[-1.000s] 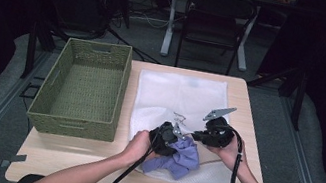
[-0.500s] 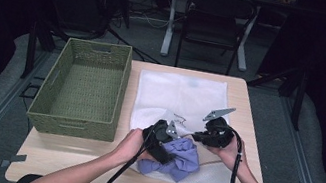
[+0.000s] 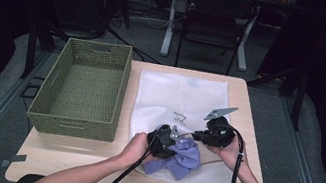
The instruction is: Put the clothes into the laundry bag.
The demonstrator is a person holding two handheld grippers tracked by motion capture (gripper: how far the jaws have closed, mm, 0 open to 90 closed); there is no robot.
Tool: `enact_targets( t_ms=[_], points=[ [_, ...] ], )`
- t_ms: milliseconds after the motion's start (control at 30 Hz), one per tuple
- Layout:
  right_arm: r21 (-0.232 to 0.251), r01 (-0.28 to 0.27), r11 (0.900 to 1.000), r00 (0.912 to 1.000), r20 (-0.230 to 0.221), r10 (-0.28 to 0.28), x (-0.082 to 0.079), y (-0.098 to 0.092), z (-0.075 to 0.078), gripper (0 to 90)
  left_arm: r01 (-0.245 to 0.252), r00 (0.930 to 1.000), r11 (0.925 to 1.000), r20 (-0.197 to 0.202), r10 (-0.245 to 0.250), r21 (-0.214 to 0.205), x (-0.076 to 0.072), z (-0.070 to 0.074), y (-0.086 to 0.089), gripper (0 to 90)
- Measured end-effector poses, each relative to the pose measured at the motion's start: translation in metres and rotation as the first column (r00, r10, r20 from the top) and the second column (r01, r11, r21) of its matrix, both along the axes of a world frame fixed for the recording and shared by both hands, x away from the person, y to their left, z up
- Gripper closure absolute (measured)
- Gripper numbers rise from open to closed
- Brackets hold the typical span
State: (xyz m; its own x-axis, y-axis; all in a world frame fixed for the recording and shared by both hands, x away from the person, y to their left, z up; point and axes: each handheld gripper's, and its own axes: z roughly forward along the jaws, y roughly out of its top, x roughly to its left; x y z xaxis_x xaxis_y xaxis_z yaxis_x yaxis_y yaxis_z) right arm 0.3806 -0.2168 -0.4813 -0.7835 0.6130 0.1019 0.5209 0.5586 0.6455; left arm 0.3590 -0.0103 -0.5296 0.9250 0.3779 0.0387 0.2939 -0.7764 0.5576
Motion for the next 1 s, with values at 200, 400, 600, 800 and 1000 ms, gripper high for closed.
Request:
enact_targets(
  t_ms=[200,400,600,800,1000],
  points=[
    [-0.001,0.006,1.0,1.0,-0.008,-0.006,0.001,-0.001,-0.002,87.3,-0.035,0.9993,0.9993,-0.011,0.035,0.013,0.003,-0.011,-0.005,70.9],
    [-0.01,0.005,0.9999,0.9999,-0.016,-0.005,0.003,-0.001,-0.007,87.3,-0.022,0.9995,0.9998,-0.023,0.022,0.005,0.001,0.0,0.001,46.8],
    [-0.009,0.006,0.9999,0.9998,-0.021,-0.006,0.004,-0.002,-0.008,87.3,0.002,0.9999,1.0,-0.012,-0.002,0.006,-0.011,0.016,0.014,31.8],
    [-0.004,0.004,1.0,0.9997,-0.024,-0.004,0.005,-0.001,-0.008,87.3,0.029,0.999,0.9994,-0.033,-0.029,0.017,-0.007,0.008,0.009,33.8],
    [-0.001,0.0,1.0,0.9997,-0.023,0.0,0.005,0.001,-0.006,87.3,0.01,0.9975,0.9998,-0.07,-0.008,0.018,0.0,-0.017,0.002,62.0]
  ],
)
